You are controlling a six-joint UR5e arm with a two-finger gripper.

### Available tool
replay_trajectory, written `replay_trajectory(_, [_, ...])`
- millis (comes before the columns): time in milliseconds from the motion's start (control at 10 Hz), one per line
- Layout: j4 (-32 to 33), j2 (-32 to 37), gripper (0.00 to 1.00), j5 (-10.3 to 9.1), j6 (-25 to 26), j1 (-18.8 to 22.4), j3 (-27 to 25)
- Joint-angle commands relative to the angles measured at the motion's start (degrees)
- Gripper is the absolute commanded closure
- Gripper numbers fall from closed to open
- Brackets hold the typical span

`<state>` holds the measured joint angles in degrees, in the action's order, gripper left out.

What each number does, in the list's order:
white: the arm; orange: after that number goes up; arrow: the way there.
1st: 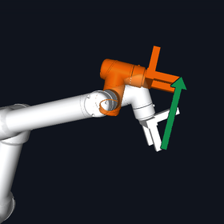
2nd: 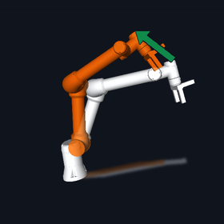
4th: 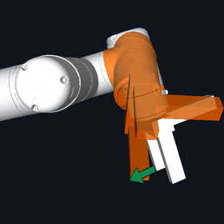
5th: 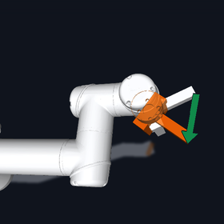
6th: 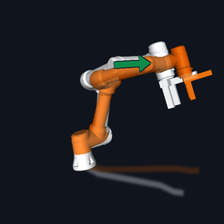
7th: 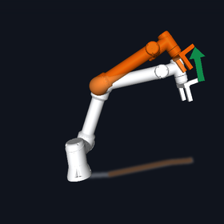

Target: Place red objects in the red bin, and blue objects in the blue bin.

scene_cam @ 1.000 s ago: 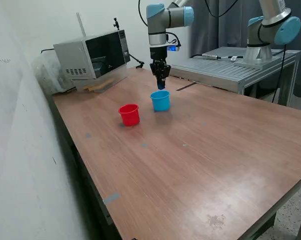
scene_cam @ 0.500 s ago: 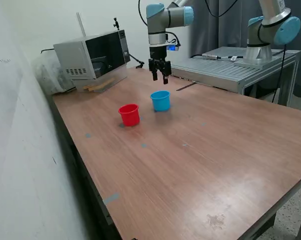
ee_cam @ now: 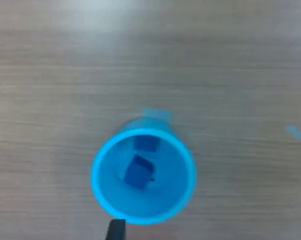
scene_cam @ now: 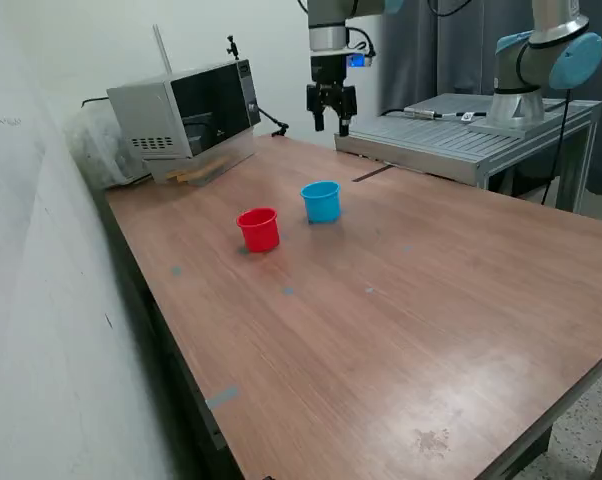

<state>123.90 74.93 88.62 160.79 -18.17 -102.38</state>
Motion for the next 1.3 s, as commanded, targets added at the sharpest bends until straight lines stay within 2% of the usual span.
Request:
replay_trajectory(0, [-15.5,16.3,0.00,0.06,0.5,5.0,-0.4])
replay_trajectory(200, [-25.5,21.8,0.00,0.06,3.6,7.7,2.4])
replay_trajectory(300, [-32.6,23.1,0.00,0.06,6.7,10.5,6.9])
replay_trajectory(500, [-39.4,25.4,0.00,-0.03,8.0,14.9,10.9])
replay_trajectory(800, [-40.1,26.6,0.00,-0.03,8.1,15.4,11.9])
replay_trajectory(1200, [-40.0,27.4,0.00,-0.11,8.1,15.7,10.2])
